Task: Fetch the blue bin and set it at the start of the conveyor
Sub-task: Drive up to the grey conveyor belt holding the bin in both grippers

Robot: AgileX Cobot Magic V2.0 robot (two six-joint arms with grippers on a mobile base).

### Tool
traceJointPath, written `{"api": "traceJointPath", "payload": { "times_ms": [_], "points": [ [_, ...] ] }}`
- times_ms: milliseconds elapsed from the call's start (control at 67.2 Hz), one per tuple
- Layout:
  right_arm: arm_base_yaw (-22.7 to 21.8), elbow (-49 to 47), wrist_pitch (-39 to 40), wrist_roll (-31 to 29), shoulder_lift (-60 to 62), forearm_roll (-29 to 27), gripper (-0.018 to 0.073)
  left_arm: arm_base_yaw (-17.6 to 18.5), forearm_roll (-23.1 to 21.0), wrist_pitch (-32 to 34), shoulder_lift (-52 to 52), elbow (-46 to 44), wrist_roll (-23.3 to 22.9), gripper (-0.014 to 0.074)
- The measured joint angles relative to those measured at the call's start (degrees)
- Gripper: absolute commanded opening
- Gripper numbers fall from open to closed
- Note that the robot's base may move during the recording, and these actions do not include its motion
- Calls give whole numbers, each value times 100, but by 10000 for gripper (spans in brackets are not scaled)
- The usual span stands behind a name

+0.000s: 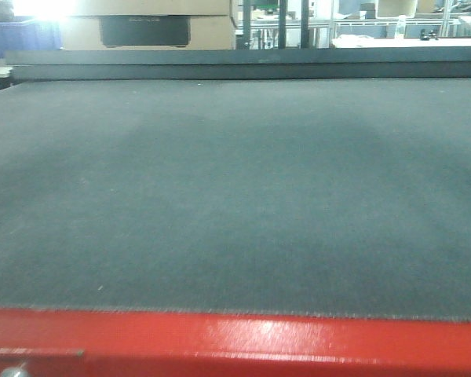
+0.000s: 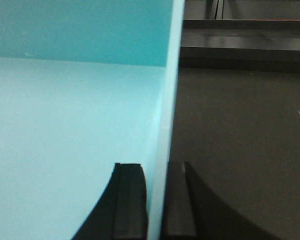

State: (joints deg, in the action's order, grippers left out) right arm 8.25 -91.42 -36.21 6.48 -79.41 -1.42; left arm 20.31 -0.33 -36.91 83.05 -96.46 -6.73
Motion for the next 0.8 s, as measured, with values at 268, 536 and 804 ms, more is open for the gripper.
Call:
{"api": "traceJointPath", "payload": {
  "times_ms": [268, 536, 804],
  "points": [
    [0, 0, 10, 0, 0, 0, -144, 0, 0, 0, 0, 0, 0, -111],
    [0, 0, 10, -9, 0, 0, -144, 0, 0, 0, 0, 0, 0, -111],
    [0, 0, 10, -9, 0, 0, -144, 0, 0, 0, 0, 0, 0, -111]
  ]
}}
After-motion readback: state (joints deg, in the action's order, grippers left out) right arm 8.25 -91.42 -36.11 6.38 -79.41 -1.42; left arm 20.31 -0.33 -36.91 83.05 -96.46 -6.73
